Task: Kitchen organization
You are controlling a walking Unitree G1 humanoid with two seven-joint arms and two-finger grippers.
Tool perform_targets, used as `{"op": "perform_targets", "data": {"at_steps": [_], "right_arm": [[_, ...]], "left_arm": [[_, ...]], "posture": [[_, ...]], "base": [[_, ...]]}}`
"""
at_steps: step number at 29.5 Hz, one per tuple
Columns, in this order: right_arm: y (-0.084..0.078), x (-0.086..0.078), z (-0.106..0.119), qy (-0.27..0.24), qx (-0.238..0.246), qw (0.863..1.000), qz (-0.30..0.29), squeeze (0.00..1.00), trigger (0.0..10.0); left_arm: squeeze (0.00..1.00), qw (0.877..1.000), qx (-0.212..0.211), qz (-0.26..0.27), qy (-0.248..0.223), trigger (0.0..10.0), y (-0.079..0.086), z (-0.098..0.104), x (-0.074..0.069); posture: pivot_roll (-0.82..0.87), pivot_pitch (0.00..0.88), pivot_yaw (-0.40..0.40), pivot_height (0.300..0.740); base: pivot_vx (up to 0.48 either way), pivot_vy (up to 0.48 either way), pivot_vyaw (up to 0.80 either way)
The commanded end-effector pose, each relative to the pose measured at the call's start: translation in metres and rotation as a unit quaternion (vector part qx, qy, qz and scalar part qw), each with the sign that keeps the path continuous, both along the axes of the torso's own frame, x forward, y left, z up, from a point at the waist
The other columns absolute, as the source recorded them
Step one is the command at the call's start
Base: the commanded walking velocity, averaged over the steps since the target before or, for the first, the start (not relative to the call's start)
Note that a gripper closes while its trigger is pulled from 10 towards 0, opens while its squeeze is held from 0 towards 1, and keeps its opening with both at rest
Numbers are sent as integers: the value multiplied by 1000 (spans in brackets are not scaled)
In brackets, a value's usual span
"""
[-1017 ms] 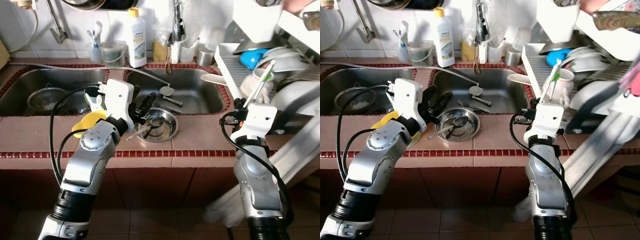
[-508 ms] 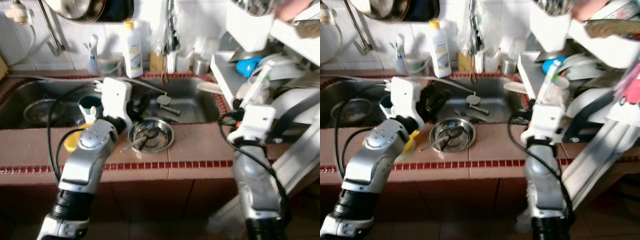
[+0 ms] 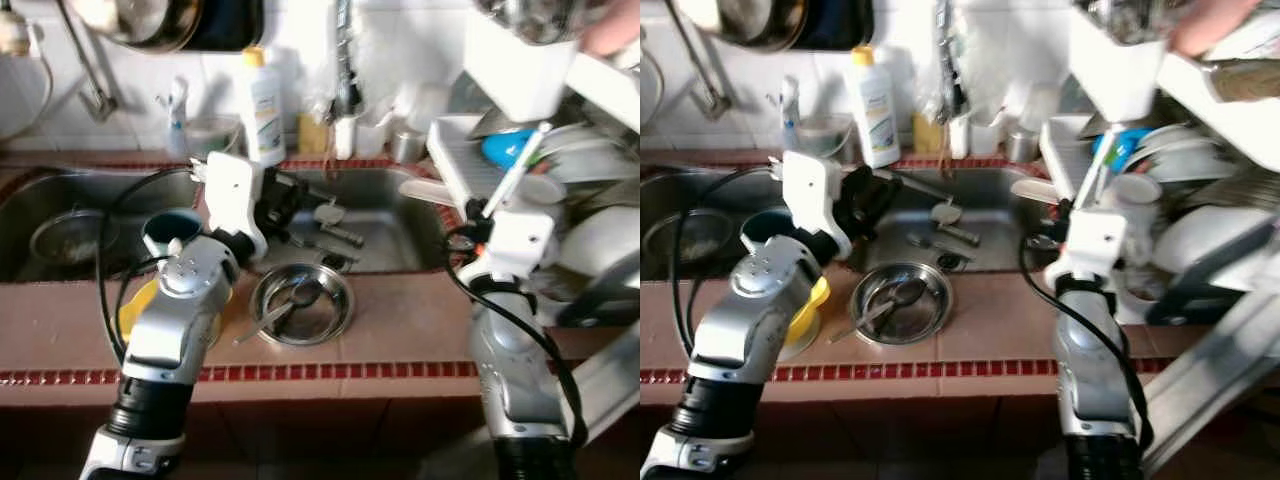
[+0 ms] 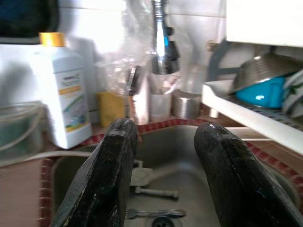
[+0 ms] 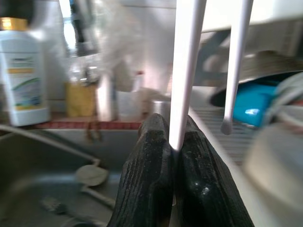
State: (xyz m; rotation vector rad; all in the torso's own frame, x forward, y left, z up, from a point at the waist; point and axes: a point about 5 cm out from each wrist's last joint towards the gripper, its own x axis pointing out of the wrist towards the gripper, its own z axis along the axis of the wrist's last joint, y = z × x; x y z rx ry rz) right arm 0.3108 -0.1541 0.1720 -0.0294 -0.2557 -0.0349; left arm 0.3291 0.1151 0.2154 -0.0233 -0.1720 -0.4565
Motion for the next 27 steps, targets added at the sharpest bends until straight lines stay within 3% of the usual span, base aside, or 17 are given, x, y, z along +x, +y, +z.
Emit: {"op": "perform_targets", "data": {"at_steps": [1,13,17,19,21,27], "right_arm": [[-8,-1,1,3,0,1000,-6,0,10000],[-22,6,-1,28,-11,999,24,0,10000],[-53,13,3,37,-20,999,16,0,10000],[-57,14,4,40,-20,999,14,0,10000],[-72,16,6,44,-29,999,6,0,10000],[-85,18,9,50,-31,998,6,0,10000]], "left_arm": [[0,1000,3,-6,-12,10000,-7,6,-1],[0,999,21,-33,-37,10000,-14,19,-7],[0,996,40,-60,-49,10000,-21,22,-13],[0,996,43,-63,-49,10000,-22,22,-13],[0,994,51,-86,-53,10000,-27,22,-19],[0,990,56,-119,-58,10000,-35,24,-28]], "posture": [[-132,41,18,740],[-134,42,21,740],[-133,57,23,740],[-133,59,24,740],[-133,70,25,740],[-131,92,22,740]], "base": [[0,0,0],[0,0,0],[0,0,0],[0,0,0],[0,0,0],[0,0,0]]}}
